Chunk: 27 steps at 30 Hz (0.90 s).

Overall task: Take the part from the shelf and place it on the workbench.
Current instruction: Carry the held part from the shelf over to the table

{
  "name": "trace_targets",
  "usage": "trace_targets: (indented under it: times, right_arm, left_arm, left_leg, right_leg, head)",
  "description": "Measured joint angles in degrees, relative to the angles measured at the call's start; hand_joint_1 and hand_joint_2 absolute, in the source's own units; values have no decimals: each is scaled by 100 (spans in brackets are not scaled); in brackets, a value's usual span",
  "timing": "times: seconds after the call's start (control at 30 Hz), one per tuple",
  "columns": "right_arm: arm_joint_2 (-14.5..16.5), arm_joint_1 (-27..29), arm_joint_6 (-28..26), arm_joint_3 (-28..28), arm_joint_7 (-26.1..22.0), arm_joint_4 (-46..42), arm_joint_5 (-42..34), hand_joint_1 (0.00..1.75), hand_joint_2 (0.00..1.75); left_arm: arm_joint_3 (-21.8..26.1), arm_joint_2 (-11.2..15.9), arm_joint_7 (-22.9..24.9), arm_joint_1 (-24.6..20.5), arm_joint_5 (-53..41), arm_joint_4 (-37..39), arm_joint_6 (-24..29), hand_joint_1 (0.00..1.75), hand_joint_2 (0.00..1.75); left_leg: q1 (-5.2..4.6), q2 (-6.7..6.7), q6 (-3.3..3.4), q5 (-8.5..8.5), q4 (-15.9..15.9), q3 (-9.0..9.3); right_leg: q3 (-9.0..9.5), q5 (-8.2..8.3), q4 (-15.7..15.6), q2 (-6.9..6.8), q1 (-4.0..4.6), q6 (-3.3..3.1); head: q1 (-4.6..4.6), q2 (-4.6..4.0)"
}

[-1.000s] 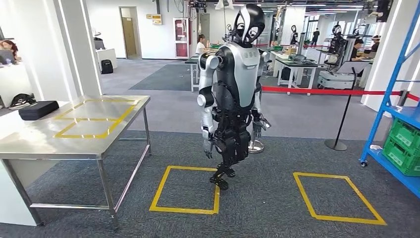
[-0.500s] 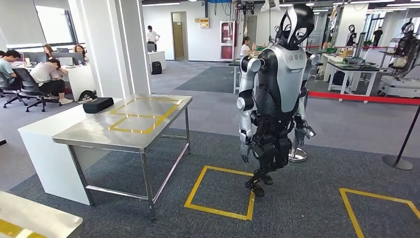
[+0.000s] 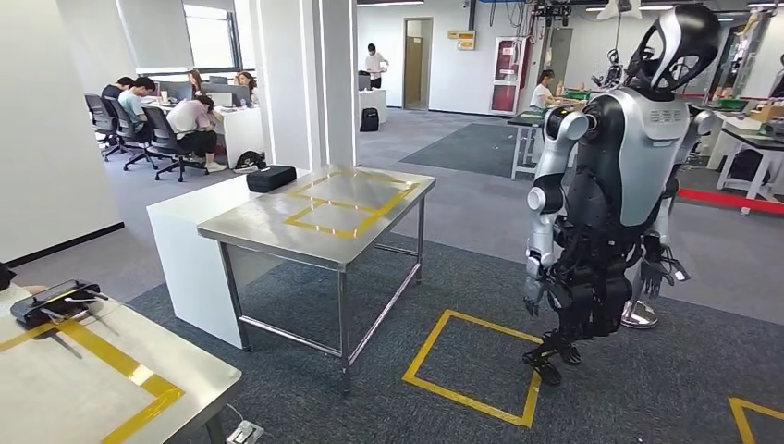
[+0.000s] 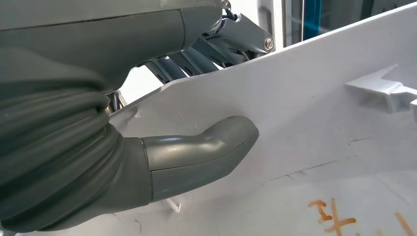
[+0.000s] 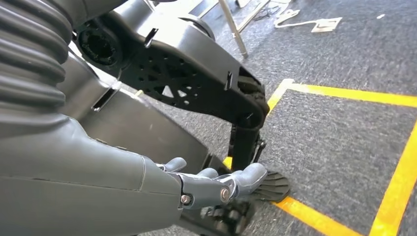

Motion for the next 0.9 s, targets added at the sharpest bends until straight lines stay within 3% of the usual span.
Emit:
trace_targets:
  times: [0.07,0.13,0.17,0.2,0.23,0.3,0.37,0.43,0.47,0.53,0.6,0.67,0.7,0.73,0.8,0.87,0.9]
  right_arm:
    - [0,-5,1,1,-2,0,-1,0,175]
    - [0,18,1,2,3,1,-2,0,175]
    - [0,28,1,2,4,1,-3,0,175]
    - [0,32,1,2,3,1,-7,0,175]
    - [0,30,1,2,1,1,-14,0,175]
    - [-2,25,0,2,-7,1,-37,0,175]
    - [-3,26,-1,2,-16,2,-60,0,175]
    - [1,20,-2,2,-32,2,-80,0,175]
    - [6,11,-2,2,-40,2,-88,0,175]
    - [19,-5,-3,0,-53,1,-103,0,175]
    - [31,4,-9,-2,-47,1,-114,0,175]
    - [39,15,-23,-2,-39,1,-127,0,175]
    - [44,13,-28,-2,-38,1,-137,0,175]
    - [51,5,-33,-2,-38,1,-148,0,175]
    - [66,-10,-45,-2,-39,1,-164,0,175]
    - [73,-15,-60,-2,-40,1,-175,0,175]
    - [74,-16,-64,-2,-39,1,-181,0,175]
  left_arm:
    - [4,5,-3,-10,-1,-9,0,175,175]
    - [3,6,-2,-11,-3,-8,7,175,175]
    - [4,7,-2,-10,1,-8,23,175,175]
    - [6,11,-1,-10,26,-9,44,175,175]
    - [9,20,0,-10,86,-16,58,175,175]
    - [25,42,-2,-21,333,-36,3,175,175]
    - [47,53,1,-36,579,-40,-127,175,175]
    - [85,50,4,-47,686,-31,-237,175,175]
    - [110,46,3,-56,707,-25,-279,175,175]
    - [150,34,3,-144,739,1,-348,175,175]
    - [162,20,1,-296,809,62,-364,175,175]
    - [180,13,6,-447,920,165,-332,175,175]
    - [194,13,9,-514,967,213,-305,175,175]
    - [210,13,13,-577,999,247,-276,175,175]
    - [240,12,12,-684,1033,278,-215,175,175]
    - [268,11,10,-760,1047,289,-141,175,175]
    - [282,10,10,-784,1051,293,-94,175,175]
  left_leg:
    - [11,-143,55,17,-8,-5]
    - [-5,-311,81,28,-3,-35]
    - [-16,-402,85,33,0,-44]
    - [-24,-492,84,37,4,-46]
    - [-29,-578,78,41,8,-44]
    - [-30,-736,49,55,13,-50]
    - [-8,-875,-18,85,7,-87]
    - [14,-1015,-113,124,-31,-127]
    - [11,-994,-146,124,-26,-149]
    - [-16,-708,-184,-44,246,-301]
    - [-27,-344,-204,-392,913,-612]
    - [-17,-217,-237,-550,1401,-819]
    - [-10,-181,-251,-481,1369,-776]
    - [-5,-131,-261,-329,1128,-623]
    - [-14,103,-255,-61,413,-204]
    - [-39,237,-169,1,60,-14]
    - [-54,202,-114,-11,58,-23]
  right_leg:
    - [-284,-341,630,397,-22,37]
    - [-652,-589,1329,554,-21,34]
    - [-736,-566,1451,572,-18,19]
    - [-709,-429,1339,588,-13,-7]
    - [-581,-211,1025,638,-5,-44]
    - [-251,147,243,903,8,-139]
    - [-99,231,-129,1072,29,-187]
    - [-75,242,-185,967,37,-203]
    - [-48,267,-233,893,27,-223]
    - [12,325,-340,724,-3,-281]
    - [24,333,-363,542,9,-316]
    - [15,313,-342,357,16,-317]
    - [14,299,-325,269,13,-309]
    - [14,279,-301,192,8,-294]
    - [15,219,-230,64,17,-239]
    - [19,170,-175,-41,53,-176]
    - [23,160,-167,-94,69,-150]
  head:
    - [15,0]
    - [26,0]
    - [31,0]
    - [33,0]
    - [35,0]
    - [28,0]
    - [26,-1]
    - [31,-1]
    - [28,-1]
    - [4,-1]
    - [-17,-1]
    - [-18,-1]
    - [-18,0]
    - [-19,0]
    - [-23,0]
    - [-15,0]
    - [-10,1]
